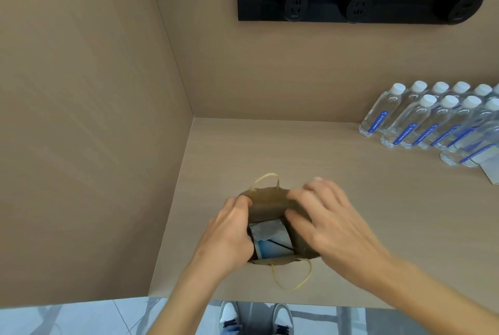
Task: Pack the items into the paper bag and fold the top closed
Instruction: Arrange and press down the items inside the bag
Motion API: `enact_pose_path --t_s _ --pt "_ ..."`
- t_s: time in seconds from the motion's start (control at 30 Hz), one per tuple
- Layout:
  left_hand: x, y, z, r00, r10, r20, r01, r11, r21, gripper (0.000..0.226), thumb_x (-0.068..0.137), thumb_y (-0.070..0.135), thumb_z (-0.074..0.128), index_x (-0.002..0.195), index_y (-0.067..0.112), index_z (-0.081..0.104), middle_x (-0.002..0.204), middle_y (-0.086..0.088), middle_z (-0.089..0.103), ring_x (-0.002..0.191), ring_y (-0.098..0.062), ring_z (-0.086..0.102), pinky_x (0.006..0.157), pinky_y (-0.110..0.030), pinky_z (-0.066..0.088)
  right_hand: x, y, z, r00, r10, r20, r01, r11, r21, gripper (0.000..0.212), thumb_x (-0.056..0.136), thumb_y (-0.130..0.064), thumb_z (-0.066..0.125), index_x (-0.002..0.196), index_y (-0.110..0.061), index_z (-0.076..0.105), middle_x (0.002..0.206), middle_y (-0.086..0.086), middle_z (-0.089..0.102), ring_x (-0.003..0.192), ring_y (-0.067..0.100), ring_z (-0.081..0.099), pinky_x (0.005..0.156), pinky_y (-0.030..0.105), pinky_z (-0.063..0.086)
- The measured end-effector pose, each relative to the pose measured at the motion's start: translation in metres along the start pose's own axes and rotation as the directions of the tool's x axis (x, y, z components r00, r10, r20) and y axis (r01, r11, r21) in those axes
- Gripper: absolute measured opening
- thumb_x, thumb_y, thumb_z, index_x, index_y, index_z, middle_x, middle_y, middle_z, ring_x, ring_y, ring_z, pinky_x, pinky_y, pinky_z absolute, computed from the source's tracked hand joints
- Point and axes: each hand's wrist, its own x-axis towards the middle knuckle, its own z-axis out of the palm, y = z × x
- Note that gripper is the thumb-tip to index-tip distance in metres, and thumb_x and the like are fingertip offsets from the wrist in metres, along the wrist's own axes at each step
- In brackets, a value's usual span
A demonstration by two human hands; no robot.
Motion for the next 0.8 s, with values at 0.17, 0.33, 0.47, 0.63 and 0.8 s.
enact_pose_path --t_s 0.17,0.33,0.47,0.63,0.8 --pt "0.003 -0.001 0.000 1.000 -0.014 -0.001 0.014 0.999 -0.037 0.065 0.079 -0.002 0.049 0.134 0.027 0.033 0.134 0.001 0.041 0.112 -0.026 0.051 0.090 -0.037 0.048 0.019 0.012 -0.005 0.823 -0.350 0.448 0.316 0.937 0.151 0.016 0.082 0.003 0.061 0.086 -0.013 0.063 0.087 0.006 0.065 0.077 0.028 0.065 0.063 0.035 0.051" --pt "0.001 -0.001 0.003 0.999 -0.001 0.036 0.003 0.998 -0.064 0.068 0.080 -0.001 0.049 0.136 0.030 0.028 0.136 0.002 0.036 0.110 -0.027 0.052 0.091 -0.041 0.051 0.062 -0.004 0.012 0.670 -0.043 0.741 -0.174 0.961 0.213 0.011 0.090 -0.006 0.054 0.084 -0.014 0.057 0.061 0.002 0.048 0.052 0.021 0.053 0.045 0.028 0.039" --pt "0.002 0.000 0.005 0.999 0.026 0.039 -0.023 0.997 -0.071 0.069 0.079 -0.001 0.045 0.140 0.027 0.026 0.141 0.001 0.034 0.116 -0.024 0.050 0.091 -0.035 0.047 0.087 -0.009 0.040 0.348 0.028 0.937 -0.323 0.942 0.092 0.018 0.096 -0.021 0.055 0.102 -0.006 0.063 0.063 0.004 0.051 0.051 0.018 0.051 0.044 0.027 0.041" --pt "0.002 0.004 0.010 0.995 0.062 0.083 -0.055 0.995 -0.083 0.075 0.080 -0.004 0.044 0.144 0.028 0.021 0.145 0.003 0.029 0.122 -0.025 0.048 0.096 -0.039 0.047 0.091 -0.002 0.063 0.275 0.005 0.961 -0.214 0.975 0.056 0.024 0.098 -0.025 0.051 0.083 -0.008 0.059 0.066 0.004 0.055 0.052 0.017 0.053 0.044 0.025 0.040" --pt "0.006 0.004 0.008 0.992 0.077 0.101 -0.070 0.995 -0.074 0.076 0.078 -0.003 0.042 0.144 0.028 0.021 0.145 0.005 0.028 0.120 -0.026 0.049 0.097 -0.045 0.048 0.081 -0.010 0.095 0.385 -0.129 0.914 0.106 0.990 0.095 0.027 0.097 -0.025 0.051 0.119 -0.012 0.061 0.118 0.007 0.064 0.103 0.026 0.062 0.077 0.036 0.046"
